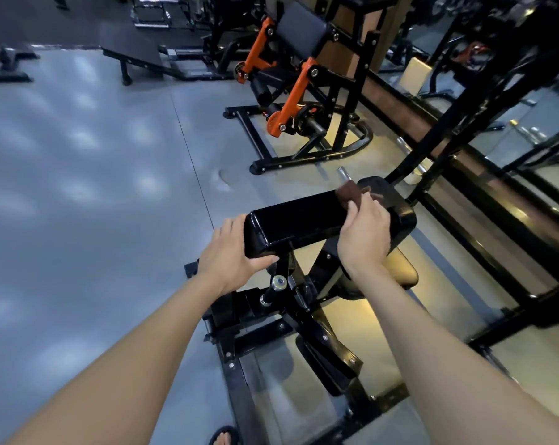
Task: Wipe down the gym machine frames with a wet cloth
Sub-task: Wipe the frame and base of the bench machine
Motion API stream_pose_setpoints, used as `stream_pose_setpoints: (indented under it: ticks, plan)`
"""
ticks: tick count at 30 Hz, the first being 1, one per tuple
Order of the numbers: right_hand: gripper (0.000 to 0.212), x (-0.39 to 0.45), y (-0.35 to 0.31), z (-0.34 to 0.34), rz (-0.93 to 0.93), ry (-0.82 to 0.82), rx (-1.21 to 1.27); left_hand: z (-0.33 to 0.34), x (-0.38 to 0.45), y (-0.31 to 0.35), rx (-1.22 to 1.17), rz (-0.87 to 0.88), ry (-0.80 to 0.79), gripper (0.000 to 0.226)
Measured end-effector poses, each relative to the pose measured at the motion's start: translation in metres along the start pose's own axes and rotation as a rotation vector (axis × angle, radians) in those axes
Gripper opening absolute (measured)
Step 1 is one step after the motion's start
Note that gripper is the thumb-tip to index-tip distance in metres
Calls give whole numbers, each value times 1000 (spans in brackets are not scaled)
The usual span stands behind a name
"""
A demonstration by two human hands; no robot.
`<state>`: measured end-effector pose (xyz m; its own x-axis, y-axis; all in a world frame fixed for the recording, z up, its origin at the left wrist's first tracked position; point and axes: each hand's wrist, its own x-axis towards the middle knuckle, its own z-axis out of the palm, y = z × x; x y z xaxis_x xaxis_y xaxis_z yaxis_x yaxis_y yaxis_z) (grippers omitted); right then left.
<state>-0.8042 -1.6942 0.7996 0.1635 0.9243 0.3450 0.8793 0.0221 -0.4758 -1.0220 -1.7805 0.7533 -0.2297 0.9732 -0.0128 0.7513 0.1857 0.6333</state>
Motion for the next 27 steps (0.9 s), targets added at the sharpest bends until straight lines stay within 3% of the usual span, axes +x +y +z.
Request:
stream_pose_setpoints:
  ticks: [4, 9, 11, 16, 19, 22, 24, 27]
  plan:
    - [35, -23, 0, -1, -222, -89, -28, 0, 1, -2, 5, 5, 9, 94]
    - [37, 20, 30, 1, 110, 6, 4, -3, 0, 2, 60, 13, -1, 94]
    - [35, 12, 17, 6, 144, 24, -1, -4, -1, 3, 81, 17, -2, 93]
    - [27, -63, -41, 8, -181, -27, 26, -1, 0, 0, 48, 25, 24, 91]
    - [32, -68, -45, 3, -386, -100, 2, -5, -2, -6, -12, 63, 15, 102]
    - [36, -35, -14, 6, -323, -155, 55, -11, -10, -31, -15, 39, -122, 126]
    - [42, -27, -8, 12, -237, -129, 117, -11, -16, -57, 19, -37, -175, 130]
    - [43, -61, -39, 24, -286, -107, 87, -3, -21, -80, -199, -165, -209, 104]
